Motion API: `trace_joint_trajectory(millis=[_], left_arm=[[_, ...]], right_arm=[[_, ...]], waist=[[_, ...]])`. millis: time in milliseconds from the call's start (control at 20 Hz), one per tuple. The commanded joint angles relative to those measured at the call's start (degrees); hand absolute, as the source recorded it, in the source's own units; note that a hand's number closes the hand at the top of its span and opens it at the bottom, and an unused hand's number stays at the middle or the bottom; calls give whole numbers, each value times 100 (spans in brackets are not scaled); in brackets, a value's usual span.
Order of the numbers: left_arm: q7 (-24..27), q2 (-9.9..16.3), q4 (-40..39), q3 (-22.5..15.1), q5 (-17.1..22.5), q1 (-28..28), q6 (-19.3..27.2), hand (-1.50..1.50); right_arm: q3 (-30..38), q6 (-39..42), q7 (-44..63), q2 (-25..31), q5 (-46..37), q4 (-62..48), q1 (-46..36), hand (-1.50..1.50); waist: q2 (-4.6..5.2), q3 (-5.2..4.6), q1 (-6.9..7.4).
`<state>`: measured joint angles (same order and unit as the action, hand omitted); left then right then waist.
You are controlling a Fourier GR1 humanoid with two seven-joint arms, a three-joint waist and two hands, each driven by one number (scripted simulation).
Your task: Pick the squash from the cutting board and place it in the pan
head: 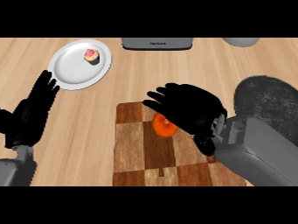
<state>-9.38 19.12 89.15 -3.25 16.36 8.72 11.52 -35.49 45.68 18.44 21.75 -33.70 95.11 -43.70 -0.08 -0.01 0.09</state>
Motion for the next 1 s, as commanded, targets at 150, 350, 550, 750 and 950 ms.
trace_joint_trajectory(millis=[150, 350, 550, 750, 950], left_arm=[[215, -86, 10, 134, -94, -271, -323, 0], [-379, -71, 550, 100, -282, -302, -90, 0], [-493, -185, 401, 200, -333, 18, -69, 0], [-197, -553, 287, 17, -637, -132, 33, 0], [-313, -457, 70, 288, -541, 158, -203, 0]], right_arm=[[-25, 360, 426, -729, -548, 64, 284, -150], [-12, 303, 278, -729, -978, -249, 420, -150], [-158, -257, 76, -1235, -1596, -1195, 213, -150], [28, -199, -282, -1297, -1711, -1142, 383, -150], [214, -232, -844, -1192, -2024, -1646, 215, -150]], waist=[[0, -1, 12], [-1, 2, 23], [11, 1, 32], [9, 1, 11], [11, 1, 11]])
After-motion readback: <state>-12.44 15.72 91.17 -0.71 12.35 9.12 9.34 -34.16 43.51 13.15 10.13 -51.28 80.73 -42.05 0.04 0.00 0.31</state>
